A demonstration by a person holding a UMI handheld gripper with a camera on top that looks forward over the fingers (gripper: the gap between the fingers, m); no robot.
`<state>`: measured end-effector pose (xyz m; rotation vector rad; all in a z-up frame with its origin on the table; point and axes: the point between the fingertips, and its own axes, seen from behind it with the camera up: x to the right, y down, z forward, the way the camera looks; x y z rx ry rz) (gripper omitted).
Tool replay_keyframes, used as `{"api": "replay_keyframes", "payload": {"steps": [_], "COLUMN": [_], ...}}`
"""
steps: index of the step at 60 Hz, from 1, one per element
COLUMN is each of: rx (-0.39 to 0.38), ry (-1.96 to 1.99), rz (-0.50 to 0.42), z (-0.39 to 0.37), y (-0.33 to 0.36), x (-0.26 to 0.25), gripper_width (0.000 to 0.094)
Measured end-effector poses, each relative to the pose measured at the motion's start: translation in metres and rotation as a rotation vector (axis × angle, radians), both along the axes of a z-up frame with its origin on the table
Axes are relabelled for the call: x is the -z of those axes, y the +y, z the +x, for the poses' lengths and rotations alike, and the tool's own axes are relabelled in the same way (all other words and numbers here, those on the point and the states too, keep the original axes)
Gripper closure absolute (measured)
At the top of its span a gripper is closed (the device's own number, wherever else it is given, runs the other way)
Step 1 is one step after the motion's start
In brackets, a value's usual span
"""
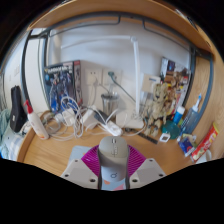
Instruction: Arrange mouse
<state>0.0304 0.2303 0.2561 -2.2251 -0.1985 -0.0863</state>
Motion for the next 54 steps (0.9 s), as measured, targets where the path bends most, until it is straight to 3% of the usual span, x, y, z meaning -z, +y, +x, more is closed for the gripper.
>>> {"api": "replay_keyframes", "payload": {"steps": [14, 23, 31, 43, 47, 49, 54], "rx": [0.013, -0.005, 0.022, 0.059, 0.067, 0.057, 0.062], "ry": [0.052, 0.046, 0.046, 0.038, 0.012, 0.014, 0.023], "rz": [-0.124, -0.183, -0.167, -0.187, -0.2, -0.208, -0.198], "z": [0.001, -0.01, -0.01, -0.007, -0.003, -0.006, -0.008], "y": [-0.01, -0.019, -0.02, -0.02, -0.023, -0.026, -0.033], "x": [0.102, 0.137, 0.137, 0.137, 0.133, 0.13, 0.109], "gripper_width": [0.0625, 0.0597, 0.0556, 0.0391, 0.0196, 0.0152, 0.0148]}}
